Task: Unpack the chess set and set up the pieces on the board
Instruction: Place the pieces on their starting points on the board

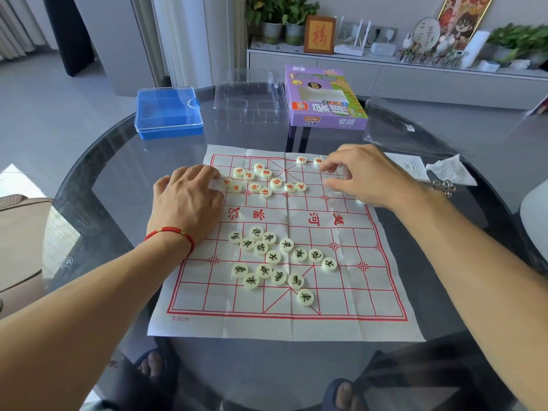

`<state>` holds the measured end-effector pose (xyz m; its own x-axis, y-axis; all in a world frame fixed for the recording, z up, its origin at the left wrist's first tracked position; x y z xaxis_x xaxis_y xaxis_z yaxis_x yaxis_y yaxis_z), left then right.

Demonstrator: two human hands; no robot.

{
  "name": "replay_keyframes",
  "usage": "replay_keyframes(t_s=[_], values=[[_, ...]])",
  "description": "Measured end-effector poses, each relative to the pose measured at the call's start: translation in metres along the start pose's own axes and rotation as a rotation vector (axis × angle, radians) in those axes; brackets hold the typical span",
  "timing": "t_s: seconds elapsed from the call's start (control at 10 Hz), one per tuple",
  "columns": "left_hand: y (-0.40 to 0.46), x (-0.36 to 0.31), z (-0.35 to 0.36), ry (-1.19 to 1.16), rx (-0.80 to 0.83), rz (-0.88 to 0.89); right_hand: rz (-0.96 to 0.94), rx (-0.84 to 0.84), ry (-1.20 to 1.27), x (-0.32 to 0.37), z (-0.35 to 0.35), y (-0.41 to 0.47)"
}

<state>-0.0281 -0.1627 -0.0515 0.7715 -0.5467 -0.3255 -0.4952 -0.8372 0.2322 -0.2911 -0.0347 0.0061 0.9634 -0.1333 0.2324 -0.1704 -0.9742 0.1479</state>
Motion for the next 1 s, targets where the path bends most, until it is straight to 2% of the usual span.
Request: replay_keyframes(t_s=[0.1, 0.3, 0.5, 0.8, 1.0], values=[[0.001, 0.001, 0.000, 0.002, 0.002, 0.000, -0.042, 0.049, -0.011, 0.019, 0.016, 0.005], [0.001, 0.001, 0.000, -0.006, 0.002, -0.001, -0.078, 0.037, -0.056, 0.028, 0.028, 0.009], [0.001, 0.001, -0.001, -0.008, -0.011, 0.010, -0.018, 0.016, -0.038, 0.012, 0.006, 0.001], [0.001, 0.001, -0.001, -0.007, -0.010, 0.010, 0.007, 0.155, -0.020, -0.005, 0.006, -0.008], [0.001, 0.001, -0.001, -0.012, -0.011, 0.007, -0.004, 0.154, -0.009, -0.004, 0.011, -0.009]])
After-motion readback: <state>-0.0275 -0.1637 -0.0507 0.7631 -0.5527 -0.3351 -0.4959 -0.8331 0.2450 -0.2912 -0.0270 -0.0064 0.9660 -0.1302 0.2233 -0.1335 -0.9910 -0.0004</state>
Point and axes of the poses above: each hand's wrist, its own y-axis towards the middle knuckle, its own z-axis out of the palm, x = y × z, the point moved 5 cm from there along y, towards the middle knuckle, and after that the axes turned 2 degrees about -z, right-handed, at the moved point
